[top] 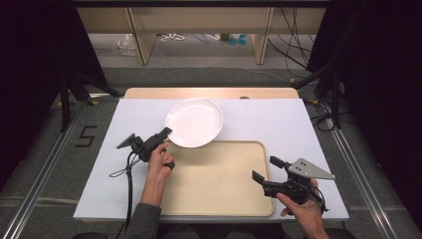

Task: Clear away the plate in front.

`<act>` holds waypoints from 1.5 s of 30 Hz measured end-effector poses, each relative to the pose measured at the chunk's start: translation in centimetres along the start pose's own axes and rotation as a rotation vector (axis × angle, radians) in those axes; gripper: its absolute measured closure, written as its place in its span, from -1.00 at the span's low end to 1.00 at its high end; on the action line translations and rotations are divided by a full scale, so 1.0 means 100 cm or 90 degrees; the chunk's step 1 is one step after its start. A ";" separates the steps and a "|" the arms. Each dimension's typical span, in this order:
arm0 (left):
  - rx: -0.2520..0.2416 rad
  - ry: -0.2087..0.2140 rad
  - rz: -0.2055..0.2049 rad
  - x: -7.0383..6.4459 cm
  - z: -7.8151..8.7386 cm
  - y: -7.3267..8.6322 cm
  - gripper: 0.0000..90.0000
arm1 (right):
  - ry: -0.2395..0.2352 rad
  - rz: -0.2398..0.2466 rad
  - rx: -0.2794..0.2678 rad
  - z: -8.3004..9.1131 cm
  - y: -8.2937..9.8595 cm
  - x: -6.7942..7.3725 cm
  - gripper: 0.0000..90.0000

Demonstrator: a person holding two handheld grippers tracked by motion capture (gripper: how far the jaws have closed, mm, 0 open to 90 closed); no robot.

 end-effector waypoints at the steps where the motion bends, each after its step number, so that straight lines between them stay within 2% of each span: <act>1: 0.001 -0.003 -0.006 0.001 0.003 0.001 0.90 | 0.000 -0.001 0.000 0.000 0.000 0.000 -0.61; 8: 0.005 -0.003 -0.009 0.006 0.021 0.008 0.90 | 0.002 -0.001 0.000 0.000 0.000 0.000 -0.61; 9: 0.008 -0.001 -0.009 0.006 0.024 0.010 0.90 | -0.005 -0.007 -0.012 -0.002 -0.001 0.001 -0.61; 10: 0.010 0.003 -0.009 0.007 0.027 0.011 0.90 | 0.002 0.000 0.000 0.000 0.000 0.000 -0.61; 16: 0.011 0.014 0.007 0.009 0.045 0.021 0.90 | -0.004 -0.004 -0.005 -0.001 0.000 0.000 -0.61; 18: 0.018 0.015 0.003 0.010 0.050 0.025 0.90 | -0.004 -0.005 -0.005 -0.001 0.000 0.000 -0.61; 25: 0.020 0.014 0.020 0.014 0.064 0.036 0.90 | -0.005 -0.007 -0.005 -0.002 0.000 0.001 -0.61; 28: 0.021 0.009 0.009 0.015 0.068 0.040 0.90 | -0.005 -0.005 -0.004 -0.001 0.000 0.001 -0.61; 36: 0.032 0.001 0.003 0.016 0.080 0.050 0.90 | -0.006 -0.007 -0.005 -0.002 0.000 0.001 -0.61; 37: 0.032 0.008 -0.002 0.016 0.082 0.053 0.90 | -0.006 -0.007 -0.006 -0.002 0.000 0.001 -0.61; 40: 0.030 -0.007 -0.006 0.016 0.086 0.057 0.90 | -0.005 -0.005 -0.005 -0.001 0.000 0.001 -0.61; 45: 0.038 -0.010 -0.008 0.019 0.089 0.065 0.90 | -0.006 -0.006 -0.005 -0.001 0.000 0.001 -0.61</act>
Point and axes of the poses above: each handheld gripper's, and its own axes: z roughly backward along the jaws, y roughly out of its underside, x roughly to its left, the point moved 6 cm from there along -z, roughly forward along the jaws, and after that the axes turned 3 degrees about -y, right-handed, at the moved point
